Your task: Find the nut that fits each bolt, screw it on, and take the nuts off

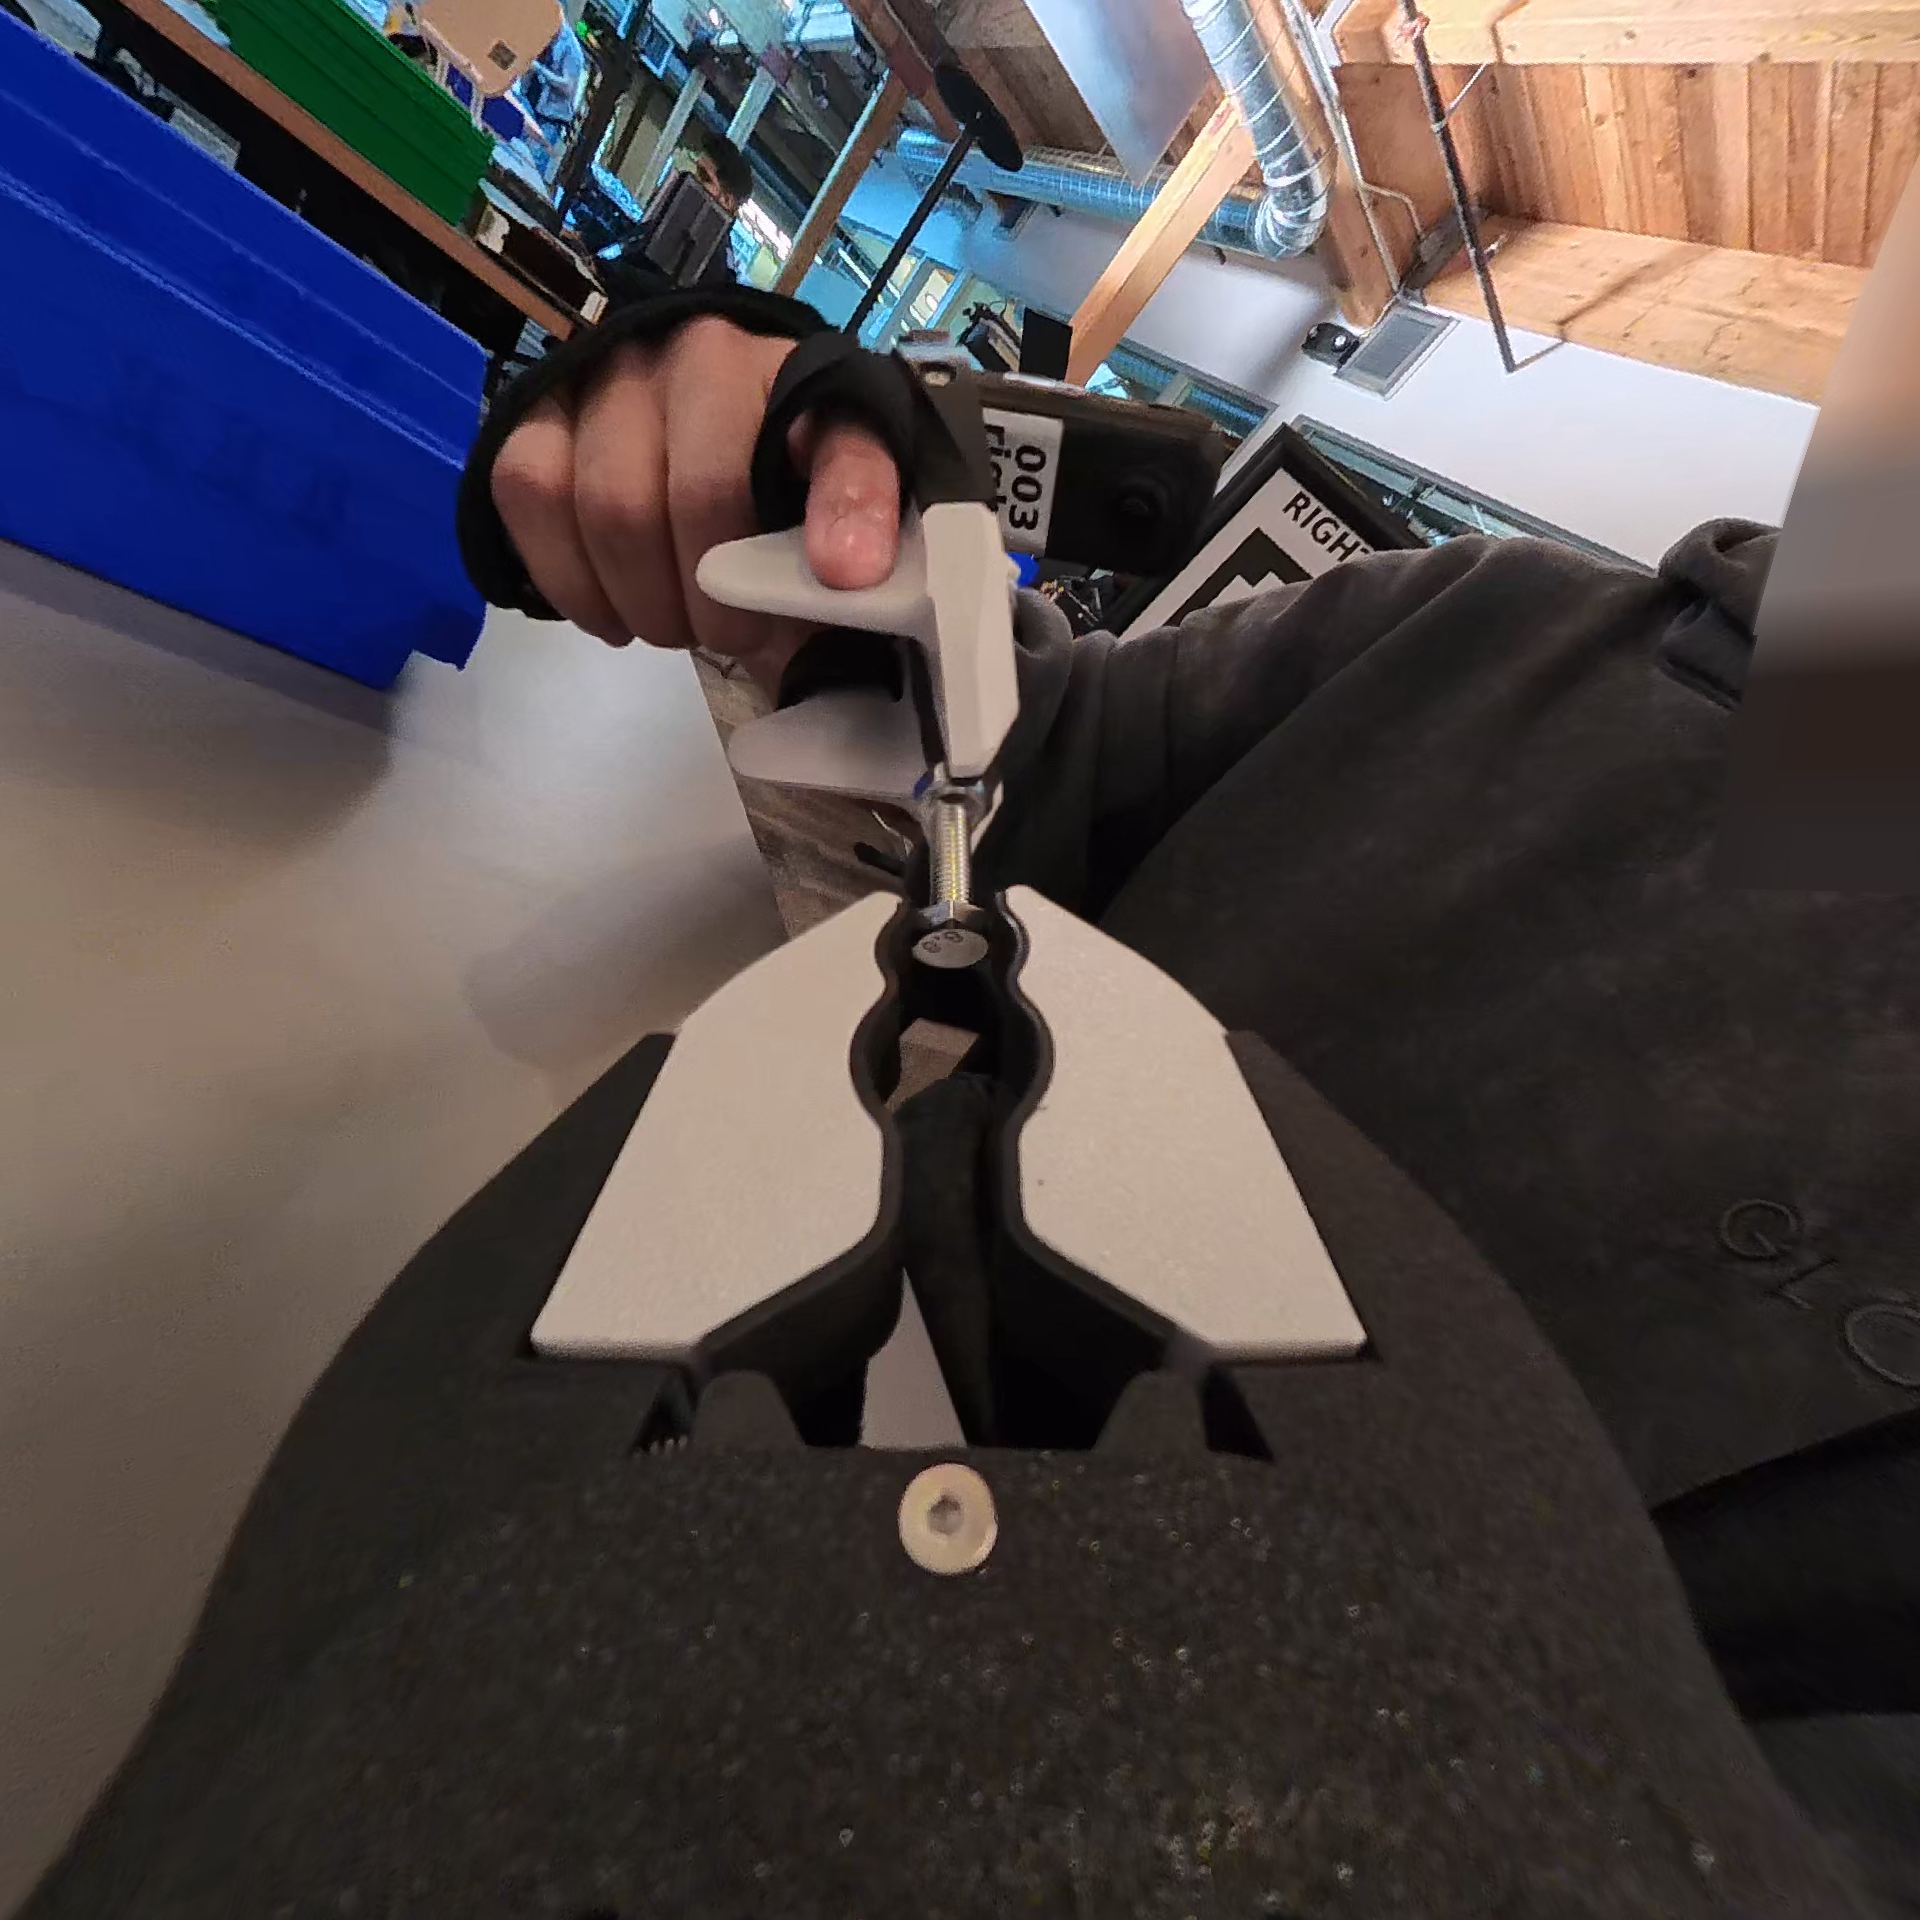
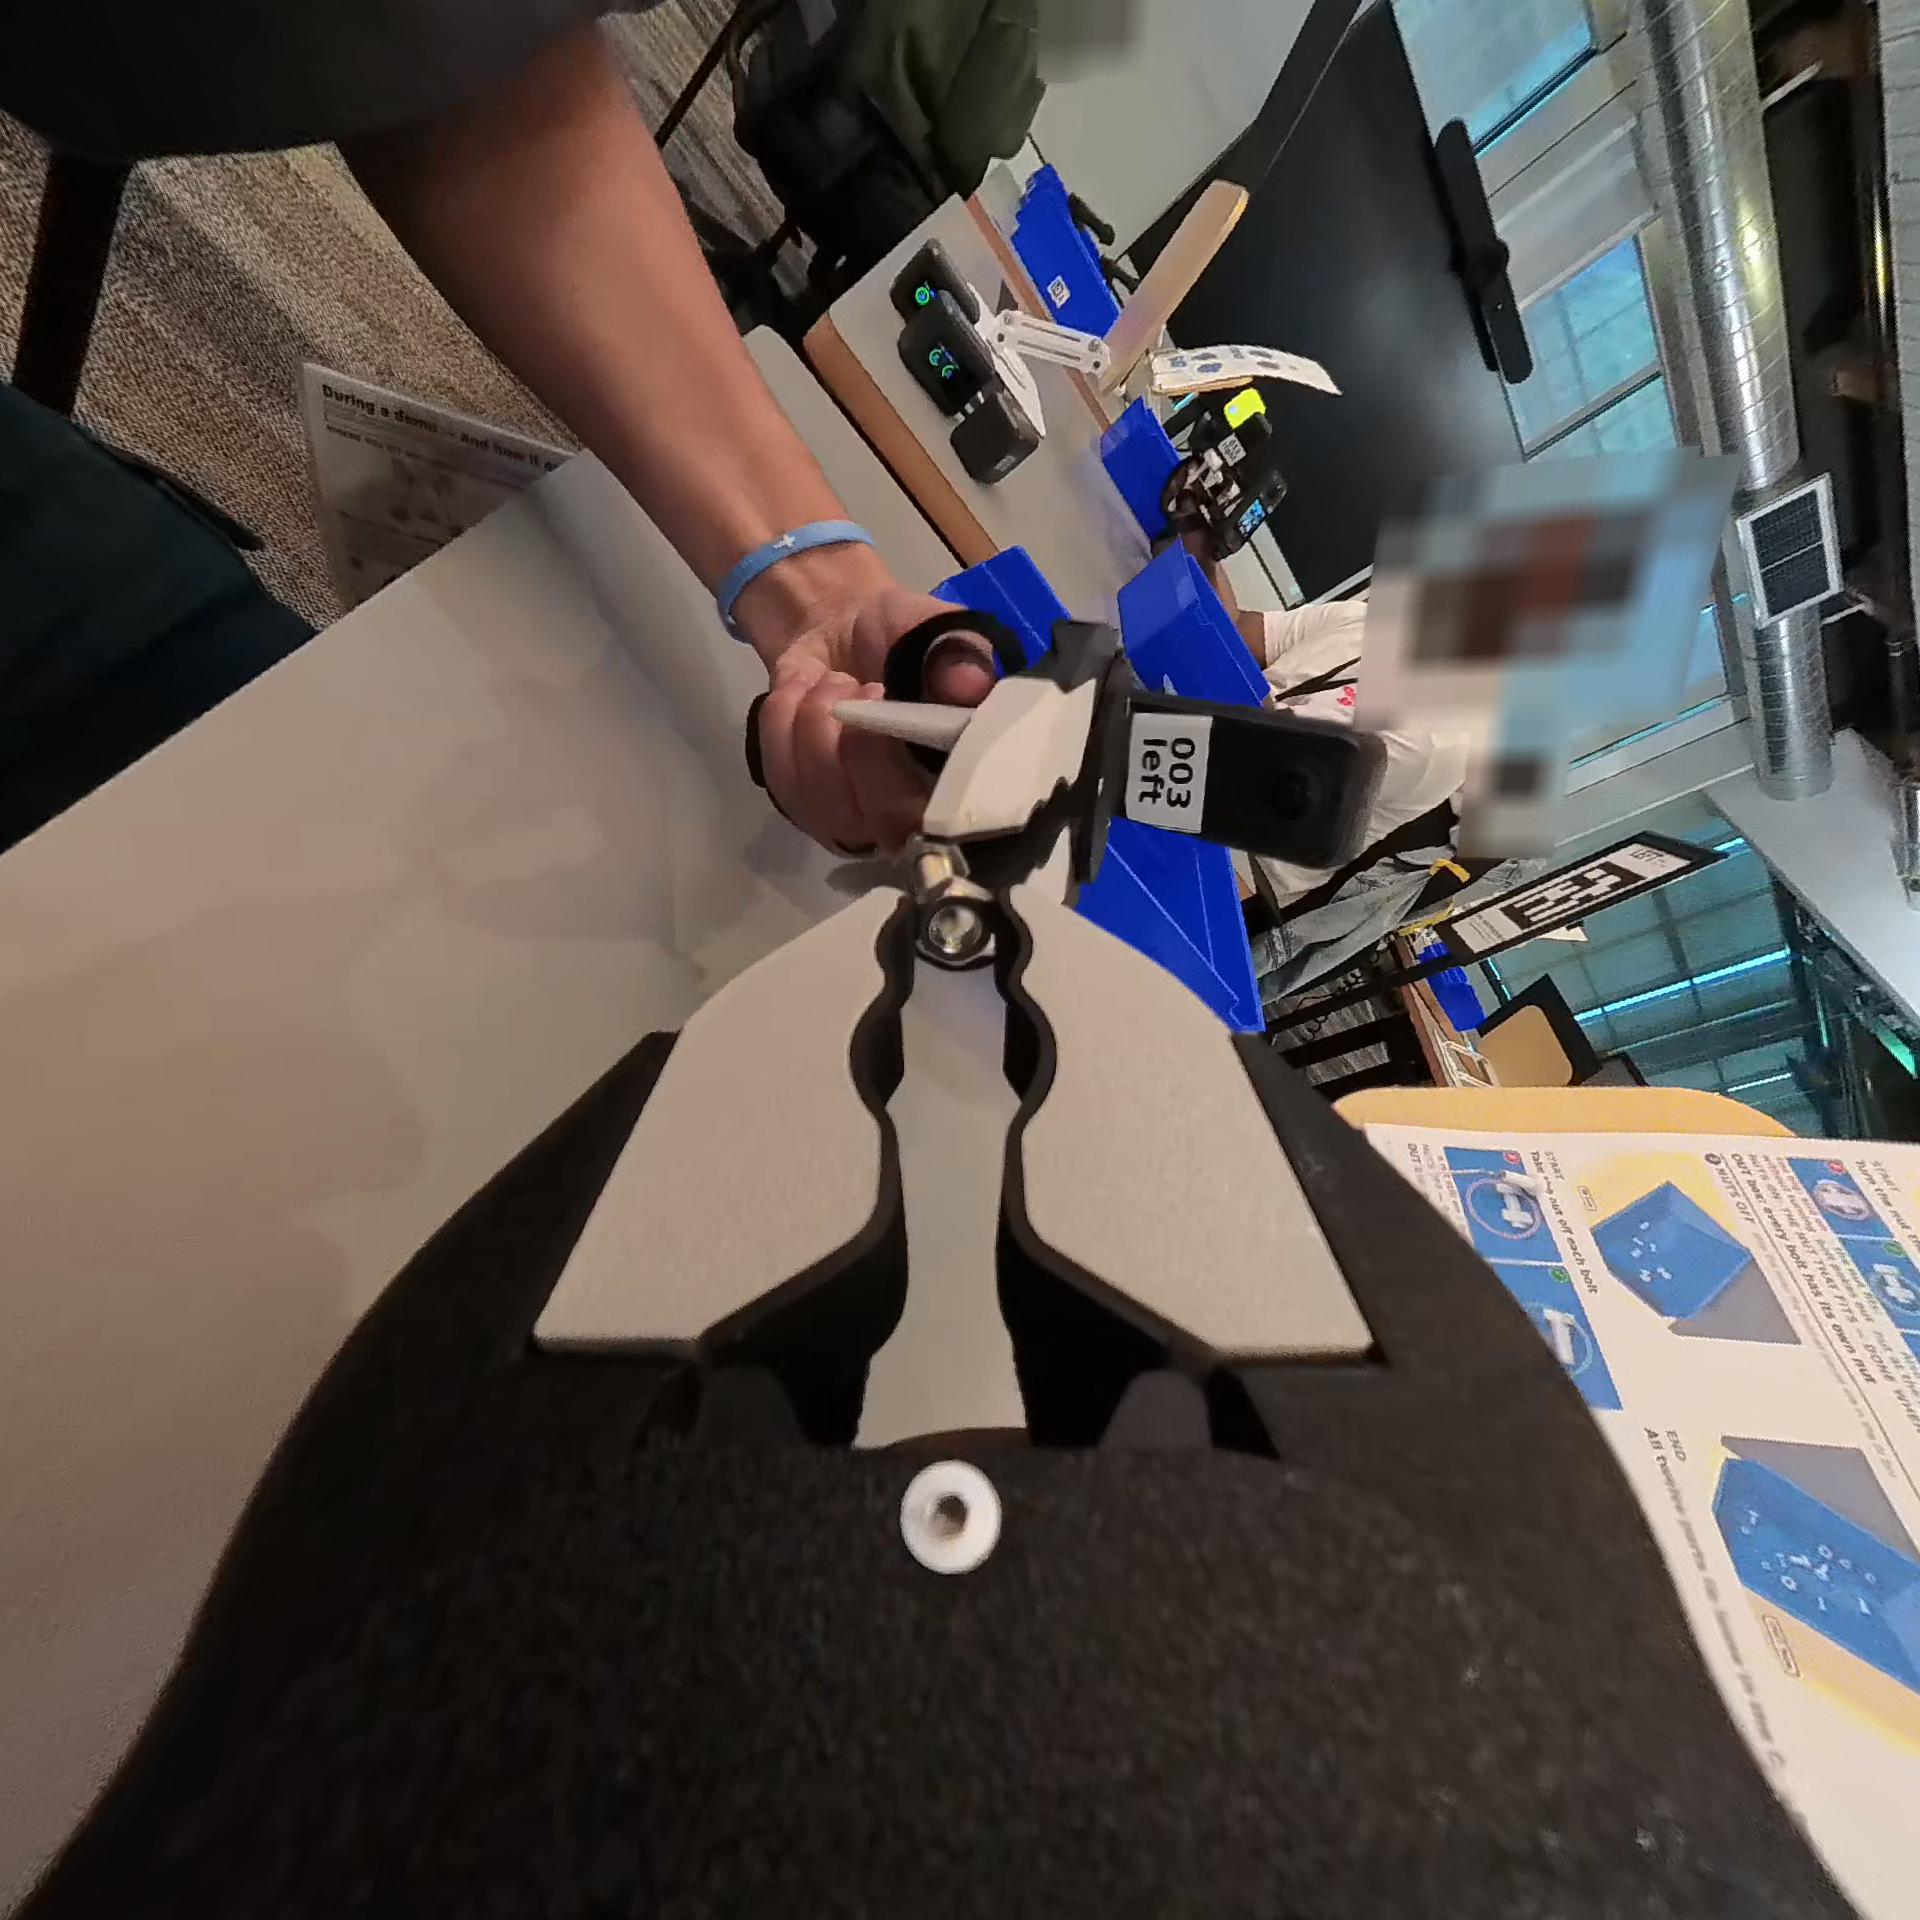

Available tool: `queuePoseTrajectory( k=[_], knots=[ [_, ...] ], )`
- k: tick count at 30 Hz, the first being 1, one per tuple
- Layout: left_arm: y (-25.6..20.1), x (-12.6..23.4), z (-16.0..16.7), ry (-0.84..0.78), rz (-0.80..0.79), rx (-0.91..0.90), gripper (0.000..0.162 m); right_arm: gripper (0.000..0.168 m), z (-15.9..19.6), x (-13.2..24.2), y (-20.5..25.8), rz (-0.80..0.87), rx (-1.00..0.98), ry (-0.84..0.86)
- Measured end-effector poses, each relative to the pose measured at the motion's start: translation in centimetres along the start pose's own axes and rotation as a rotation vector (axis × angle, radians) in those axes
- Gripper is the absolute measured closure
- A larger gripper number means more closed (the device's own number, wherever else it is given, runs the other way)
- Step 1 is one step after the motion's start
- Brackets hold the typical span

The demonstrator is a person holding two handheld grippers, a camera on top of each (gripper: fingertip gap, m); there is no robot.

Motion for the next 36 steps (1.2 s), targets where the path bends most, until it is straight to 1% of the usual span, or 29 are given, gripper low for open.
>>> queuePoseTrajectory(
  k=[5,8,12,19,22,29,32,36],
  knots=[
    [-0.1,0.0,0.0,-0.005,0.018,0.015,0.148,0.154,-0.2,-0.1,0.2,-0.013,0.014,-0.009],
    [-0.4,0.2,-0.3,-0.028,0.065,0.037,0.148,0.154,-0.3,-0.1,0.2,0.005,0.024,-0.021],
    [-0.2,0.0,0.1,-0.005,0.077,0.046,0.148,0.154,-0.4,-0.1,0.1,0.036,0.062,-0.017],
    [0.0,-0.1,0.1,0.003,0.102,0.068,0.148,0.154,-0.2,-0.2,0.2,0.015,0.052,-0.014],
    [0.3,-0.1,0.1,0.003,0.073,0.061,0.148,0.154,0.3,-0.2,0.2,0.002,-0.011,-0.025],
    [0.8,-0.2,-0.2,0.024,-0.113,-0.07,0.148,0.154,1.3,0.0,0.0,0.011,-0.268,-0.122],
    [0.8,-0.1,-0.5,0.037,-0.213,-0.151,0.148,0.154,1.7,0.0,-0.2,0.013,-0.411,-0.191],
    [0.8,0.0,-0.7,0.046,-0.346,-0.262,0.148,0.154,2.1,0.0,-0.4,-0.019,-0.671,-0.305]
  ],
)
Point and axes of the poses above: each gripper's, where its closed fingertips meet, x back along the fingers, z out of its underside, y = z × x across the jaws, the point moved 2 cm from there along x, back along the fingers, and after that the axes turned 13 degrees about -z, right-handed, at the moved point
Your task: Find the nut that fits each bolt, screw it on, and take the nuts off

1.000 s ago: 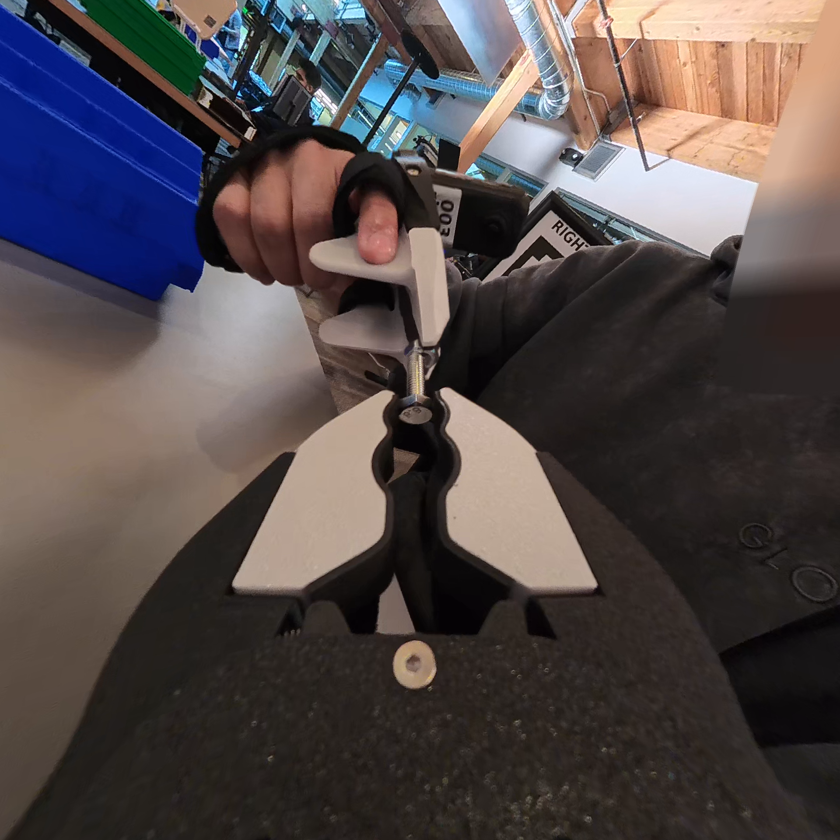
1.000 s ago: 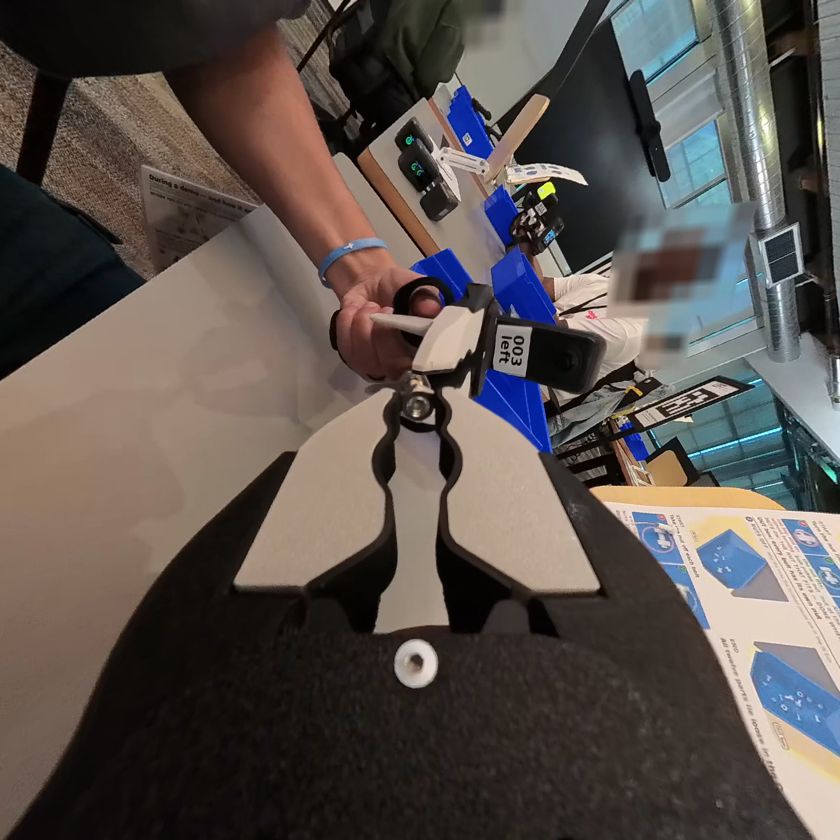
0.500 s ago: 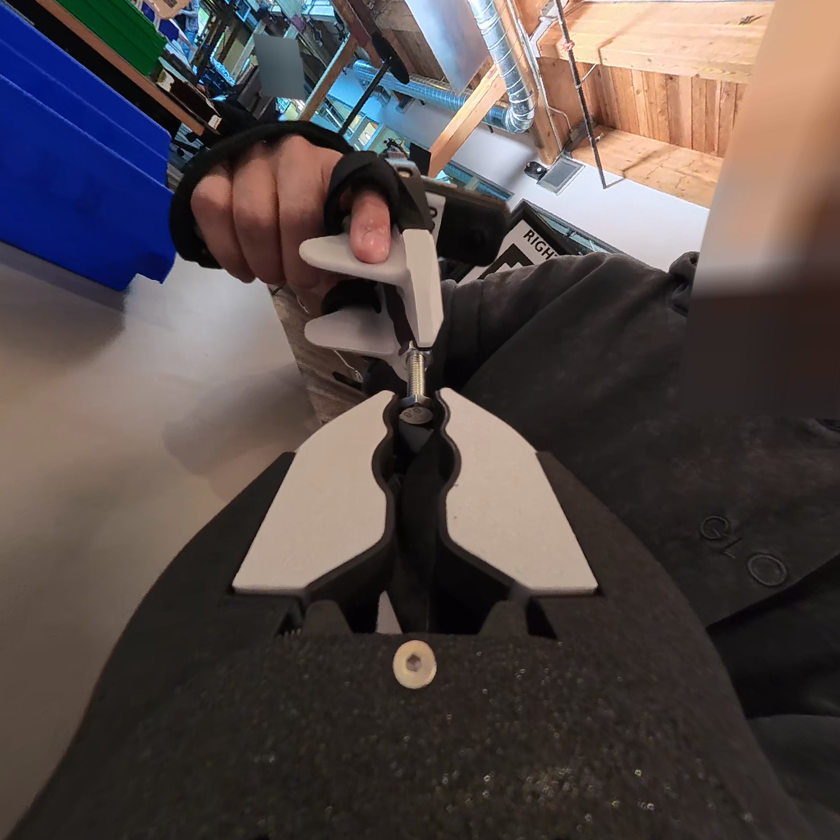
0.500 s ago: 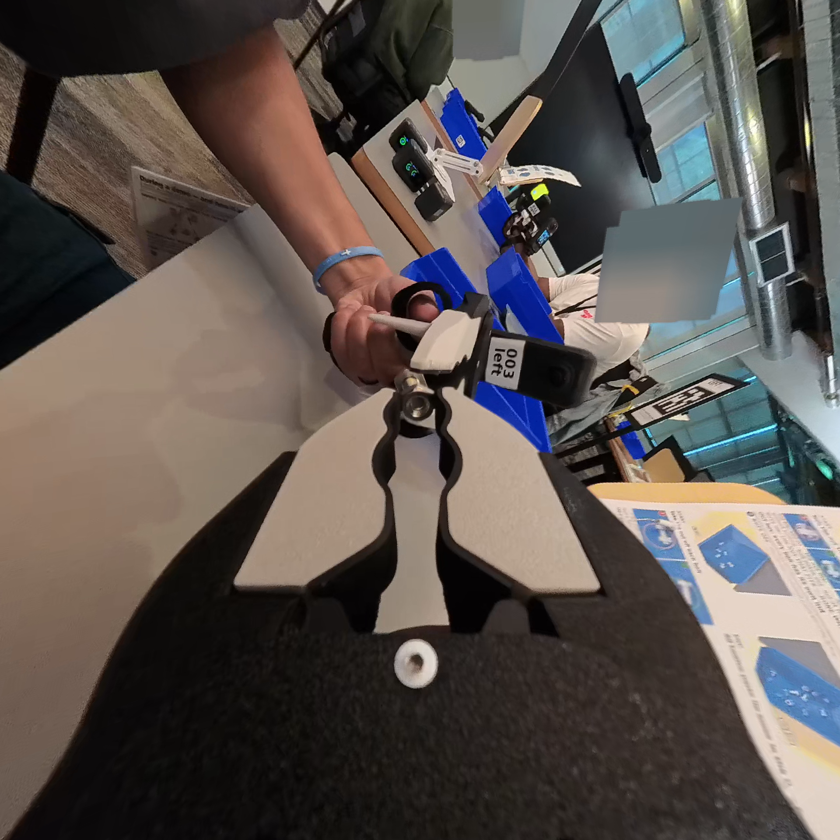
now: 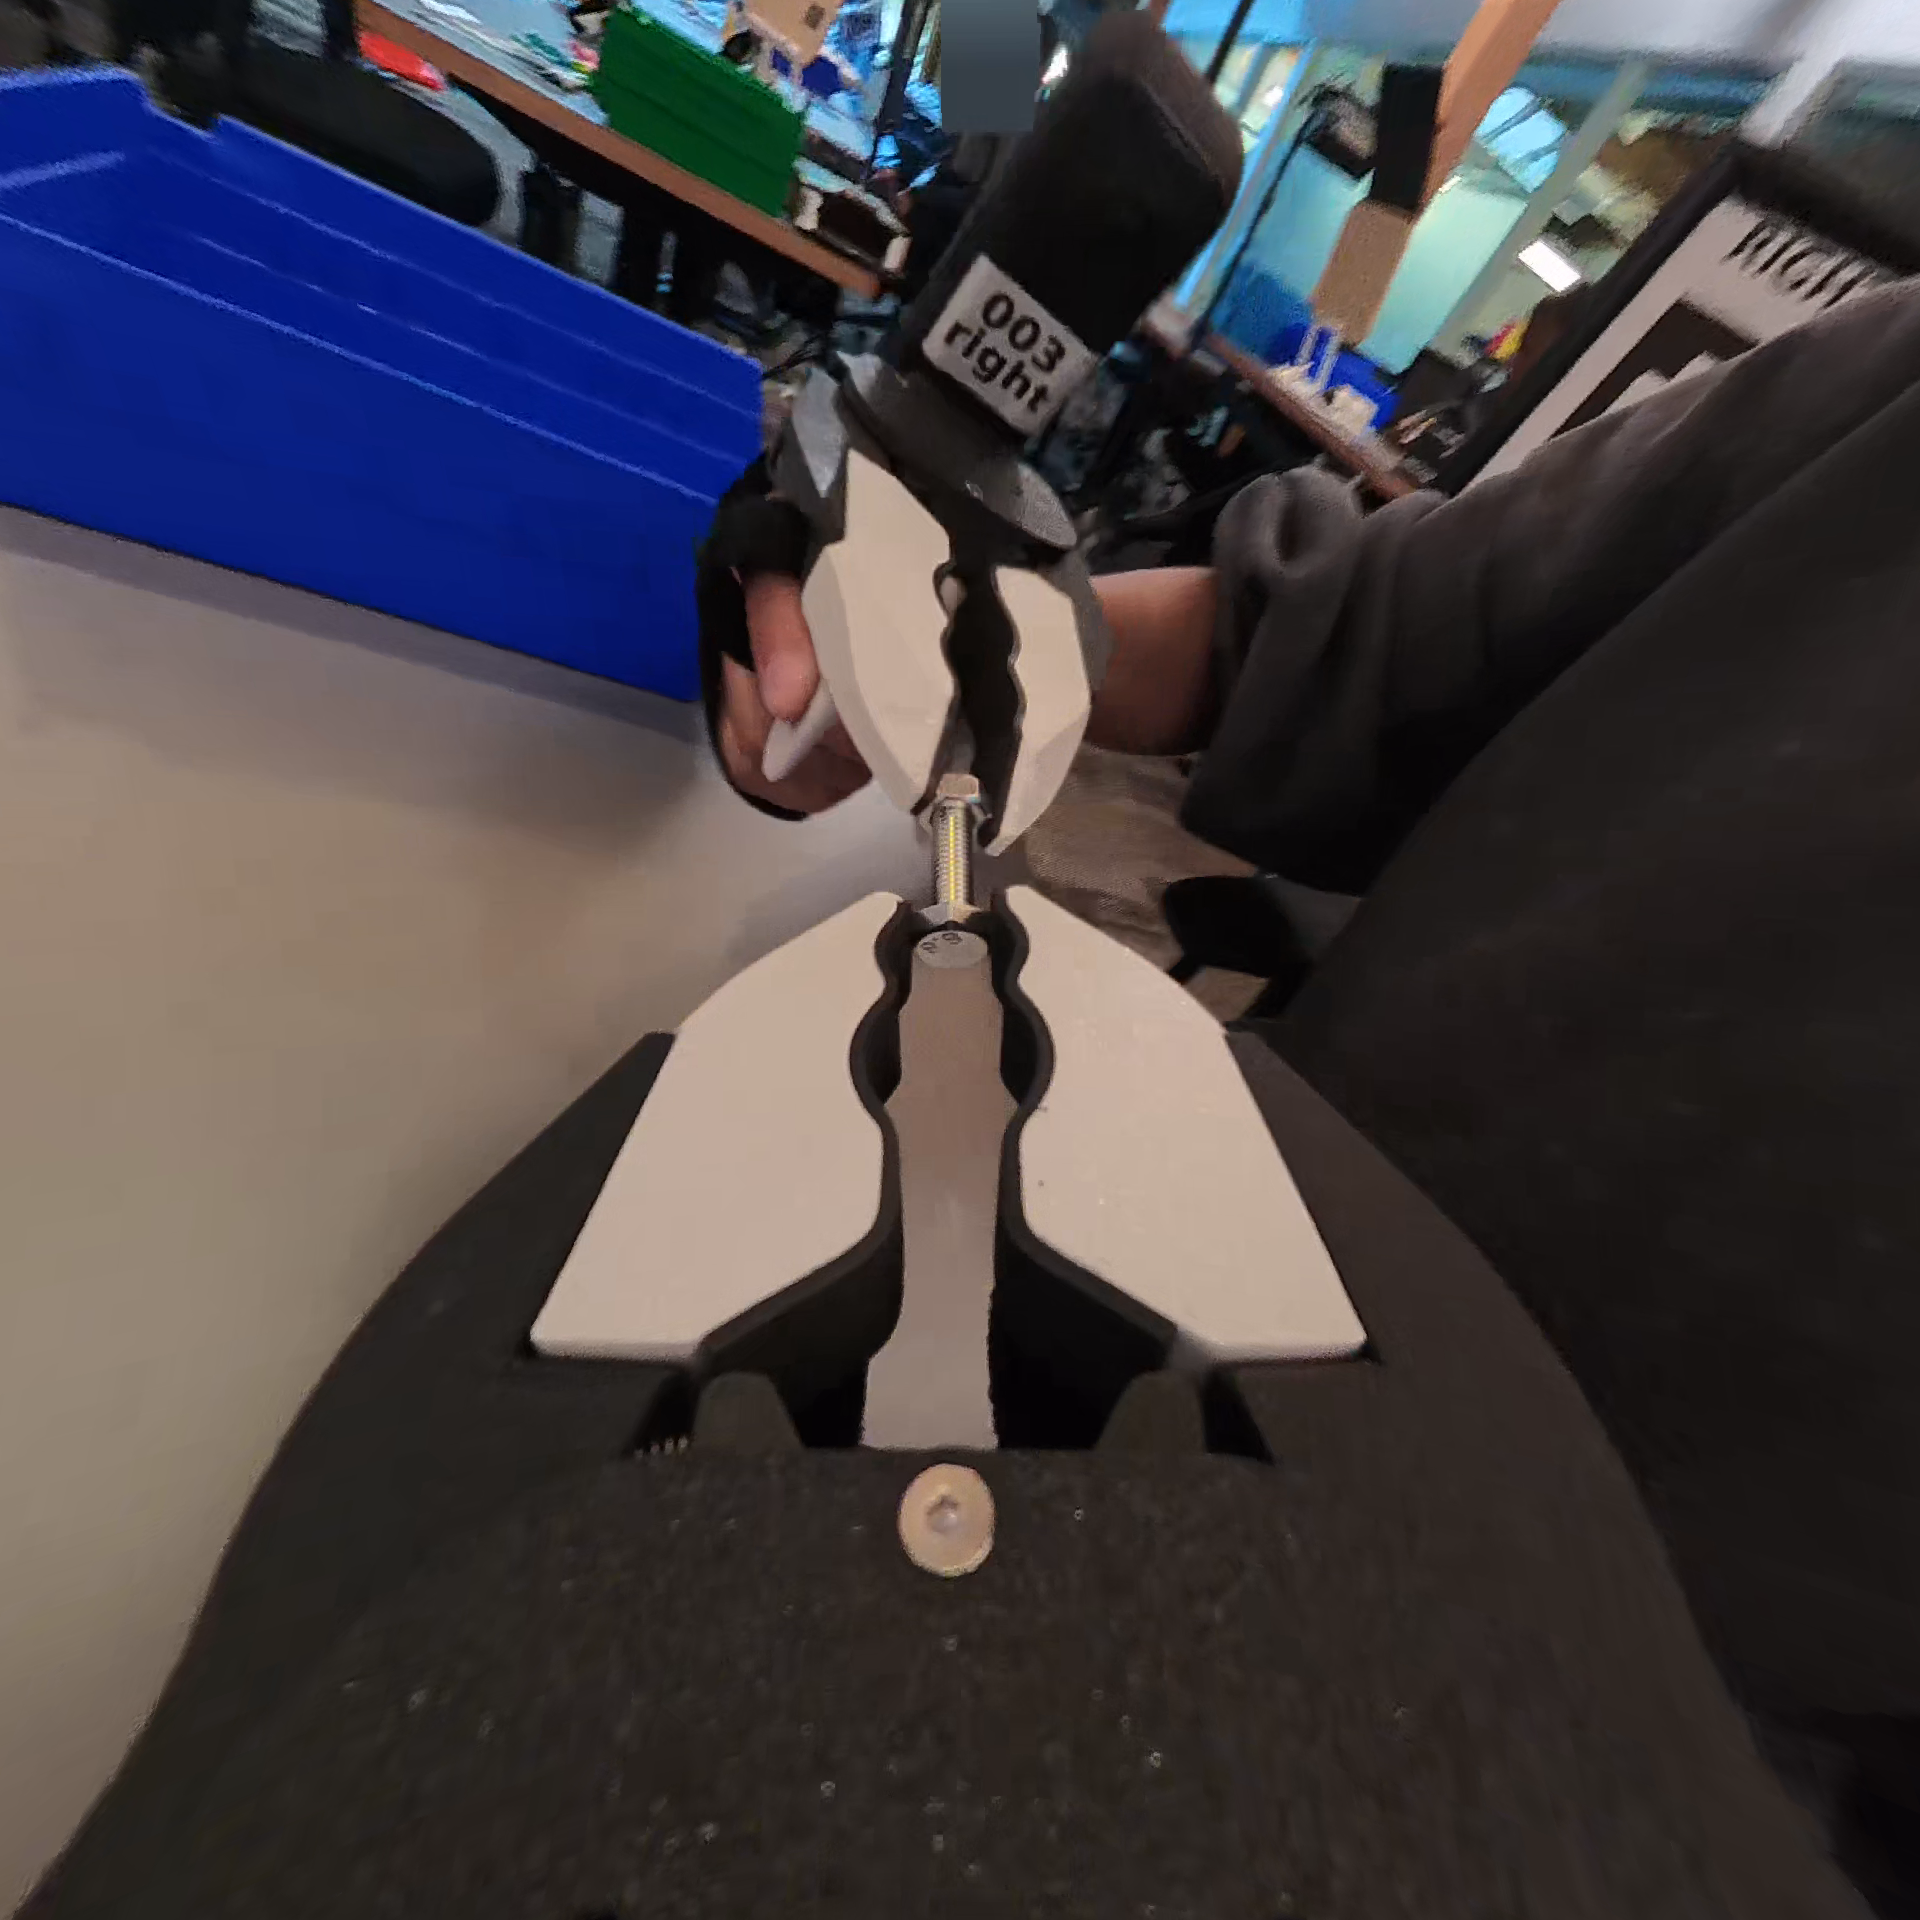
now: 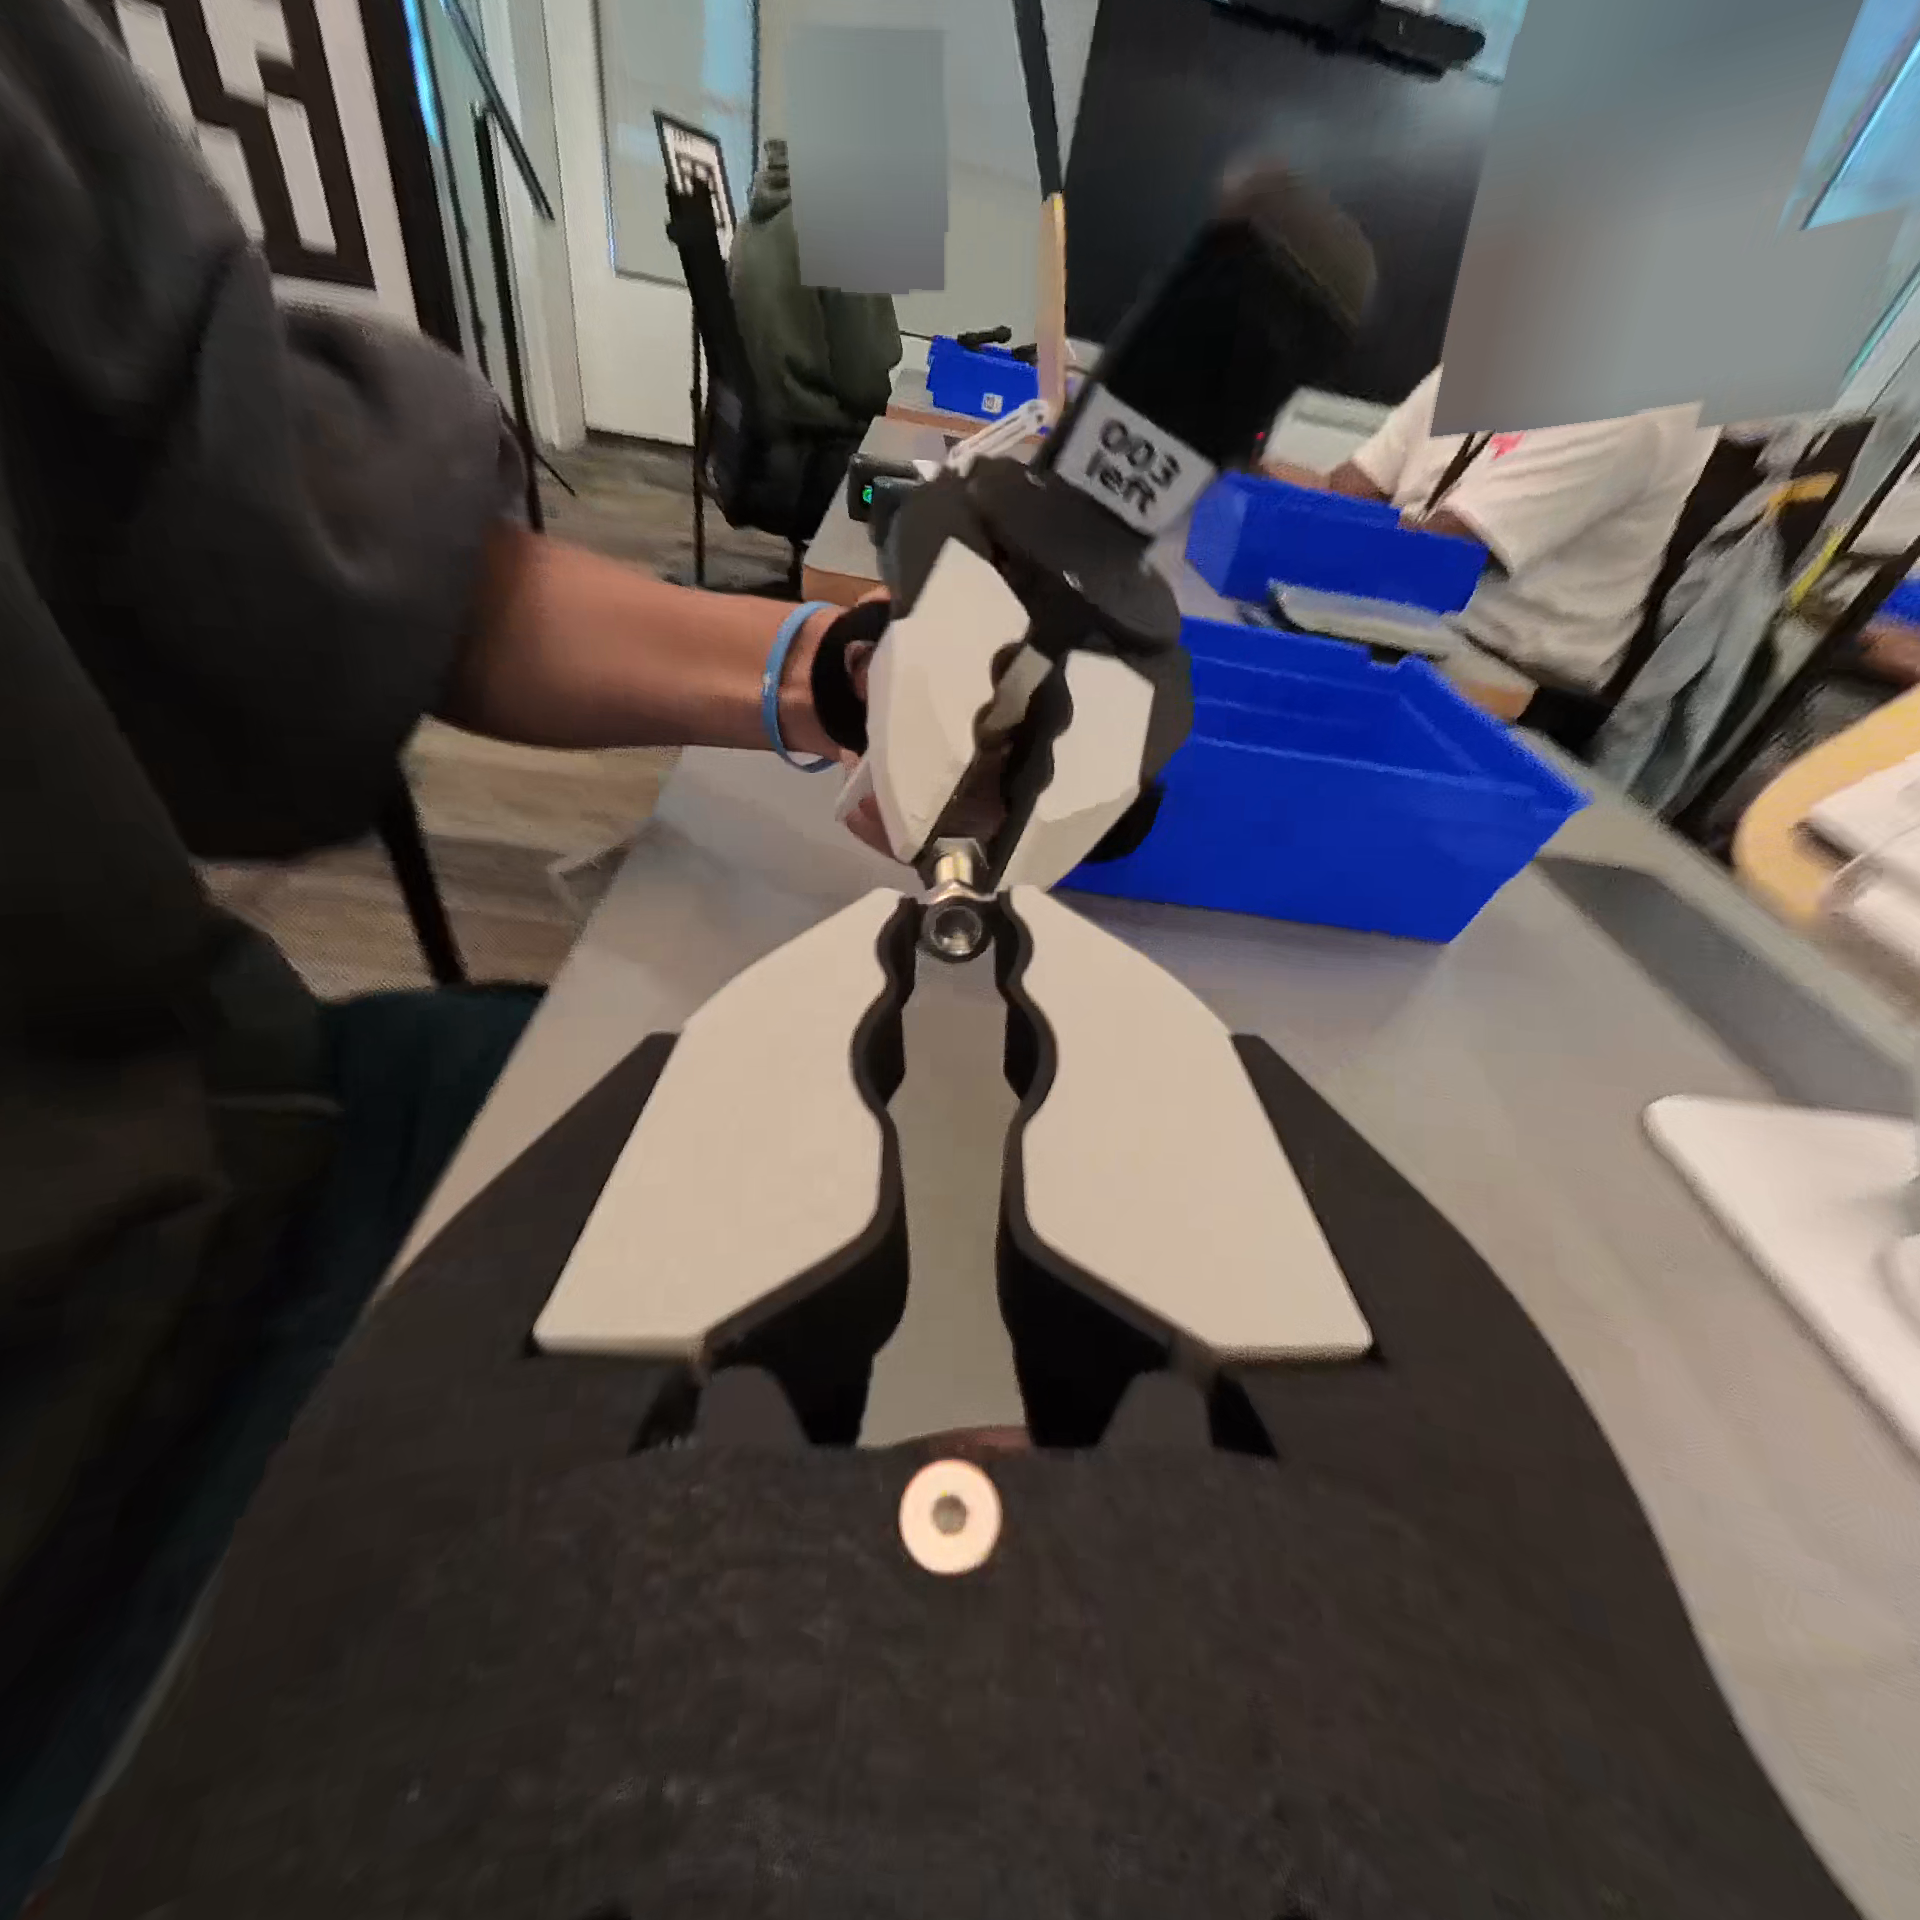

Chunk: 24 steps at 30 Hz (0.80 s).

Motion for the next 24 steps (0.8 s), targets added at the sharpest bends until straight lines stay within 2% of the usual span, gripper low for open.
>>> queuePoseTrajectory(
  k=[9,12,13,15,18,20,22,24],
  knots=[
    [1.1,0.1,0.6,0.054,-0.295,-0.233,0.148,0.154,1.6,-0.4,-1.3,-0.084,-0.81,-0.223],
    [1.4,0.2,1.1,0.064,-0.324,-0.242,0.148,0.154,2.1,-0.6,-1.4,-0.061,-0.965,-0.244],
    [1.5,0.3,1.1,0.055,-0.322,-0.229,0.148,0.149,2.1,-0.7,-1.2,-0.067,-0.966,-0.238],
    [1.7,0.5,1.3,0.037,-0.306,-0.188,0.148,0.116,2.1,-0.5,-1.2,-0.065,-0.931,-0.22],
    [1.5,1.0,1.2,-0.018,-0.227,-0.088,0.148,0.114,1.9,0.6,-1.2,-0.034,-0.726,-0.157],
    [1.4,1.2,1.2,-0.049,-0.148,-0.004,0.148,0.107,1.5,0.8,-0.7,-0.001,-0.471,-0.057],
    [1.2,1.2,1.1,-0.08,-0.07,0.072,0.148,0.108,0.5,0.3,0.4,-0.011,-0.224,0.022],
    [1.1,1.0,1.1,-0.094,-0.014,0.123,0.148,0.112,-0.9,-0.4,1.3,-0.027,-0.062,0.024]
  ],
)
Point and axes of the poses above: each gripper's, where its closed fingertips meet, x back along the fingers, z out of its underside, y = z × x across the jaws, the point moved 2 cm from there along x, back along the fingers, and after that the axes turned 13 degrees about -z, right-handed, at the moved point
